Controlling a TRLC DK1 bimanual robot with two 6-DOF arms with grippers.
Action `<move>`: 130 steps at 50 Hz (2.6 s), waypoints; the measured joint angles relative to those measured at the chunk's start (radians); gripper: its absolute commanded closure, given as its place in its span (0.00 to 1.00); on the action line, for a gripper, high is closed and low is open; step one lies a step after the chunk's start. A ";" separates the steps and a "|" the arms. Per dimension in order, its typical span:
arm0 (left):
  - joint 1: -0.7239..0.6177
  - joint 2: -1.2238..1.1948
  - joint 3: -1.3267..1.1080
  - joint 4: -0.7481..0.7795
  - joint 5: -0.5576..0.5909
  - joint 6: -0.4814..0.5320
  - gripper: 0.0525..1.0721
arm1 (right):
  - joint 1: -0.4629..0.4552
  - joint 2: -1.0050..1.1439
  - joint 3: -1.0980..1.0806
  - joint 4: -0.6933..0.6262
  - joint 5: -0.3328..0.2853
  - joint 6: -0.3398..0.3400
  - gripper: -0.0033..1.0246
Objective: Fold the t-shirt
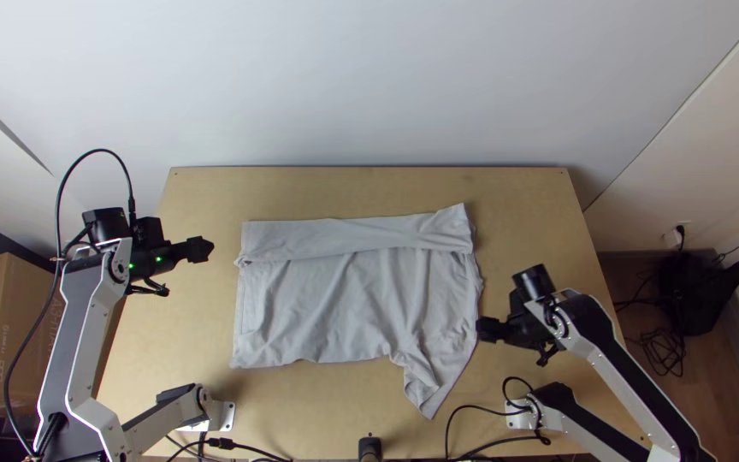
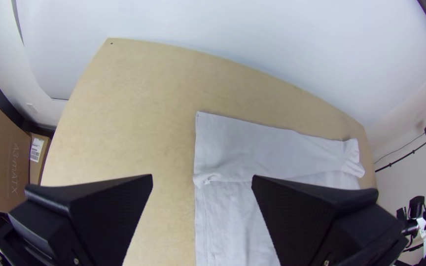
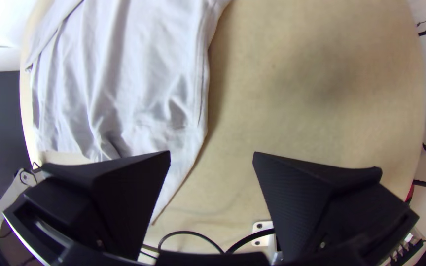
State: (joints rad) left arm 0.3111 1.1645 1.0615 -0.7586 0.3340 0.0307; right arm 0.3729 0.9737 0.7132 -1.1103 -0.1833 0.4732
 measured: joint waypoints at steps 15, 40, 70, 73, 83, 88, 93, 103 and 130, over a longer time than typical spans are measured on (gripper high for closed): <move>-0.002 0.000 0.016 -0.011 0.000 -0.004 0.05 | 0.259 0.087 -0.042 0.009 -0.055 0.116 0.51; 0.014 -0.034 0.012 -0.015 0.000 -0.004 0.05 | 0.359 0.266 -0.053 0.105 -0.147 0.152 0.53; 0.009 -0.034 0.012 -0.080 -0.001 0.012 0.05 | 0.480 0.410 -0.029 0.156 -0.191 0.171 0.83; -0.002 -0.034 0.012 -0.126 -0.005 0.039 0.05 | 0.491 0.416 -0.029 0.159 -0.192 0.170 0.94; -0.068 -0.043 0.004 -0.282 -0.034 0.130 0.05 | 0.522 0.422 -0.030 0.180 -0.199 0.160 0.97; -0.121 -0.053 -0.025 -0.346 -0.130 0.198 0.05 | 0.522 0.419 -0.030 0.178 -0.199 0.154 0.97; -0.168 -0.061 -0.069 -0.407 -0.201 0.258 0.05 | 0.521 0.410 -0.030 0.177 -0.198 0.154 0.97; -0.246 -0.059 -0.088 -0.577 -0.286 0.307 0.05 | 0.488 0.374 -0.028 0.148 -0.191 0.141 0.97; -0.530 0.051 -0.290 -0.547 -0.370 0.229 0.05 | 0.370 0.225 0.195 -0.063 -0.183 0.079 0.97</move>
State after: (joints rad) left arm -0.2192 1.2160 0.7715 -1.3056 -0.0357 0.2596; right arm 0.7425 1.1992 0.9085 -1.1732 -0.3668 0.5518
